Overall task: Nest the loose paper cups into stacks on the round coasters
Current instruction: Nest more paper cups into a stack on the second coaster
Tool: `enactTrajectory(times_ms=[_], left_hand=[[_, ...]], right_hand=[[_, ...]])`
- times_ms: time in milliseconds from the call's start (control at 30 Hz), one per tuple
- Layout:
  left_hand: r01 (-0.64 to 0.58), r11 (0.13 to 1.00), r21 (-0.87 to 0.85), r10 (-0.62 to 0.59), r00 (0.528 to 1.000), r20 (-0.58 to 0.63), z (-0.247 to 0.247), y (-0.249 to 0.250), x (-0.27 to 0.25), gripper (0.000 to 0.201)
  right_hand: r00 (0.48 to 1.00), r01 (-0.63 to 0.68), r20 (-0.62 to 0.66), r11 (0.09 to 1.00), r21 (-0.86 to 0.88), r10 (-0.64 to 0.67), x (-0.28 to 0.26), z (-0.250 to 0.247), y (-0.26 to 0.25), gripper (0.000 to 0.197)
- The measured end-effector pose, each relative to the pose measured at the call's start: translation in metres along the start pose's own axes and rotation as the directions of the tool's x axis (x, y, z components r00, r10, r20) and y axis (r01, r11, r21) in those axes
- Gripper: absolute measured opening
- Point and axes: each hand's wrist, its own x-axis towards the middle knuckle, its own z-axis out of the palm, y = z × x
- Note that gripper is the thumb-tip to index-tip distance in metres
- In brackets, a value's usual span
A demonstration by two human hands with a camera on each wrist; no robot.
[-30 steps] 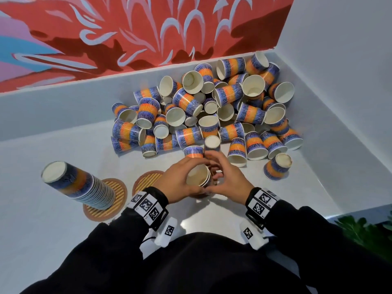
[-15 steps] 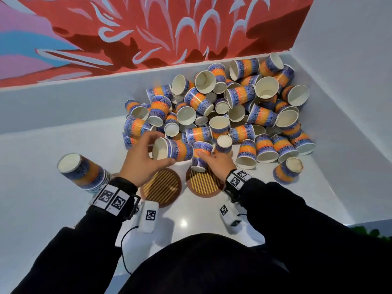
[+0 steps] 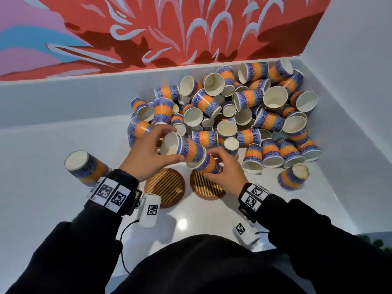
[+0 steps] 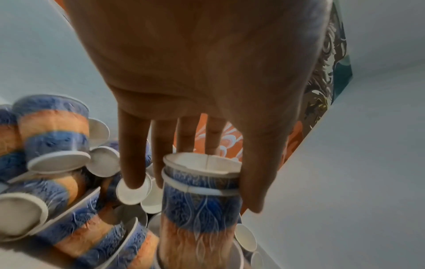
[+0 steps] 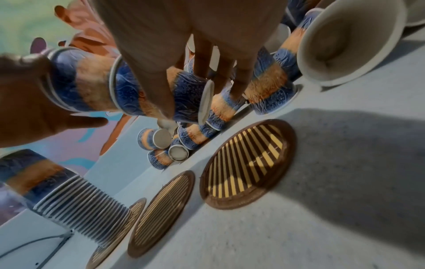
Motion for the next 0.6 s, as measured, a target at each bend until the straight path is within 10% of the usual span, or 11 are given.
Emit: enactTrajectory(times_ms=[167, 367, 467, 600], left_hand=[[-0.027, 1.0, 0.005, 0.026, 0.979, 0.205, 0.022, 0.002, 0.002, 0.072], [-0.018, 1.0, 0.023, 0.015, 0.991, 0.134, 0.038, -0.008, 0.004, 0.07], [0.052, 0.999, 0.006, -0.052, 0.998, 0.022, 0.032, -0.02, 0.001, 0.069], [0.119, 0.993, -0.021, -0.119, 0.993, -0.017, 0.028, -0.029, -0.006, 0.069]], right_hand=[[0.992, 0.123, 0.032, 0.992, -0.025, -0.122, -0.013, -0.014, -0.015, 0.065], [0.995, 0.094, 0.056, 0.964, -0.249, -0.083, 0.001, -0.034, -0.02, 0.096], [0.999, 0.017, 0.048, 0.708, -0.706, 0.025, 0.021, -0.048, -0.012, 0.1], [0.988, 0.01, 0.097, 0.582, -0.813, 0.12, 0.043, -0.054, -0.012, 0.075]])
